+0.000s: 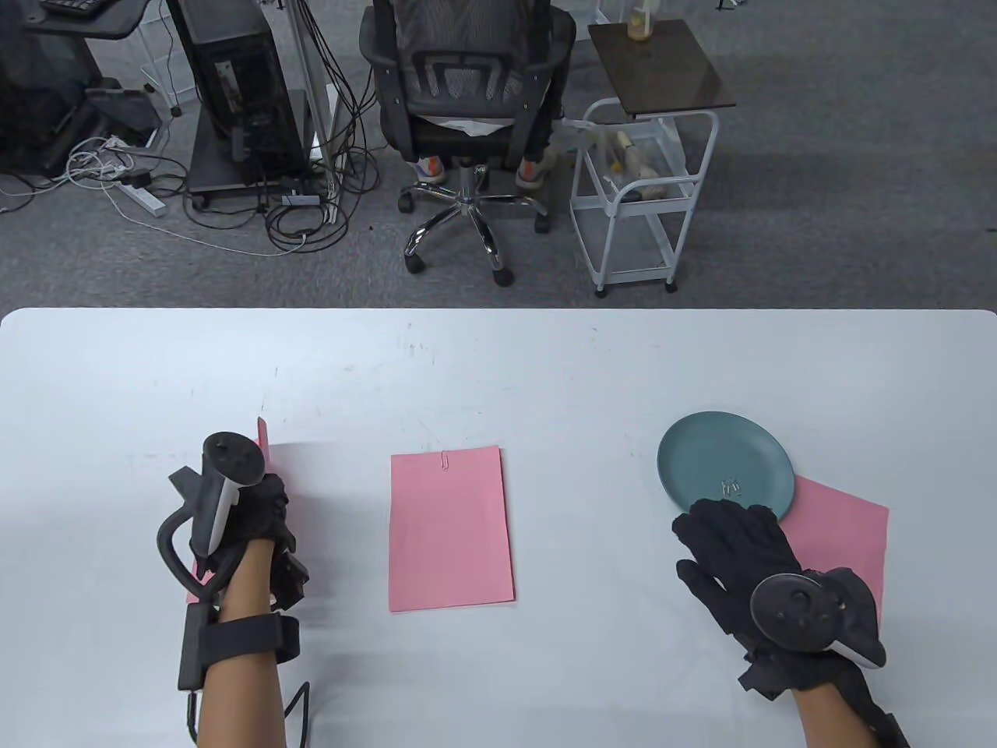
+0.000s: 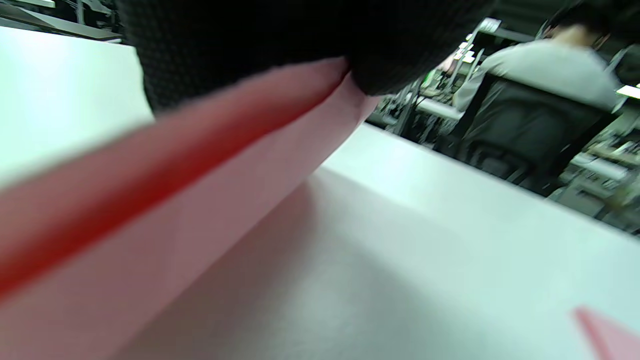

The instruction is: Pinch and push to attach paper clips

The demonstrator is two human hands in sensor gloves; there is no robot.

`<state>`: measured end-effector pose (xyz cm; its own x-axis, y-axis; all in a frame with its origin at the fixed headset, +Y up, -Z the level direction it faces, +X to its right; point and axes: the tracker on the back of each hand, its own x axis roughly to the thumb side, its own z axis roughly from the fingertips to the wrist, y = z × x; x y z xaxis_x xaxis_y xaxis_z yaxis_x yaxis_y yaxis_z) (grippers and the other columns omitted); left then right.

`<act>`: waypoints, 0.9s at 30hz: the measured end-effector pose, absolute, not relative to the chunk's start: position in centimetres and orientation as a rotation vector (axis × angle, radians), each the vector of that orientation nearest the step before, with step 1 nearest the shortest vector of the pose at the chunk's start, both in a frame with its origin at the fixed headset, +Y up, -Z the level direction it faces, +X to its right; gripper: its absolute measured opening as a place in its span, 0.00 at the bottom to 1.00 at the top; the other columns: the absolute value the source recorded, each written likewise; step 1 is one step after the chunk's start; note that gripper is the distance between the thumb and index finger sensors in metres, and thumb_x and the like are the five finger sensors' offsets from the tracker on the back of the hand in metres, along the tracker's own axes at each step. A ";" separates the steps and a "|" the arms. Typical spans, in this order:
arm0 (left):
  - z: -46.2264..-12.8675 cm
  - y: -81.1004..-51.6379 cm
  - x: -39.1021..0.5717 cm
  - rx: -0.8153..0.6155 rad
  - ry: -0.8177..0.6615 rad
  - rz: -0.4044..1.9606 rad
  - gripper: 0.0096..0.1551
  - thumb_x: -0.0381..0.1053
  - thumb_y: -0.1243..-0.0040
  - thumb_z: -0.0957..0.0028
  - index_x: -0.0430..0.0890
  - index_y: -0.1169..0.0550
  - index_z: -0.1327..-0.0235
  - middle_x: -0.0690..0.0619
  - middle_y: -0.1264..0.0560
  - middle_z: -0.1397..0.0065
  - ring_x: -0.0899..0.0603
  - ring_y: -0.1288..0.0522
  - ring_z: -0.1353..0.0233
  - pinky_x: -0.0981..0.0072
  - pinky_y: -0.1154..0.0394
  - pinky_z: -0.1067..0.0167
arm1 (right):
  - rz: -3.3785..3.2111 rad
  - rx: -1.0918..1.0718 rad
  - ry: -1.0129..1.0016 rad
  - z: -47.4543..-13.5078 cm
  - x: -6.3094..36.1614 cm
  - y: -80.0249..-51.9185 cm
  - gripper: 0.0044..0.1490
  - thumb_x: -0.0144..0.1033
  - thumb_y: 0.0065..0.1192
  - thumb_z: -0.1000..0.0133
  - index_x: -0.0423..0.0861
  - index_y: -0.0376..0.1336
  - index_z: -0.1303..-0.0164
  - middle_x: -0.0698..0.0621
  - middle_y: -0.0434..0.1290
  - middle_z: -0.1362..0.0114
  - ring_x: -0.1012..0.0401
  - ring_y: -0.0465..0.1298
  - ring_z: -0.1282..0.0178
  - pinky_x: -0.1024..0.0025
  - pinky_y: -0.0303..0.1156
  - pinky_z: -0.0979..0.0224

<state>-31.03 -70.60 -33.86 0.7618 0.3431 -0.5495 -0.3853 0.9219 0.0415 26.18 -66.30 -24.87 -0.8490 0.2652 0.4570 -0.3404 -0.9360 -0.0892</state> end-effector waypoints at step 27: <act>-24.6 -64.9 -18.2 0.321 -0.328 1.140 0.21 0.51 0.40 0.32 0.48 0.23 0.29 0.47 0.20 0.28 0.41 0.17 0.34 0.48 0.21 0.36 | 2.643 0.714 -0.080 -25.0 24.6 -67.8 0.37 0.49 0.56 0.35 0.47 0.59 0.17 0.41 0.60 0.14 0.43 0.58 0.16 0.43 0.44 0.16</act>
<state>-18.23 -64.94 -24.60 0.3804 0.8278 0.4124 -0.9204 0.3824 0.0814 24.60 -67.81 -25.03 -0.7895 0.3638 0.4944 -0.3930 -0.9183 0.0482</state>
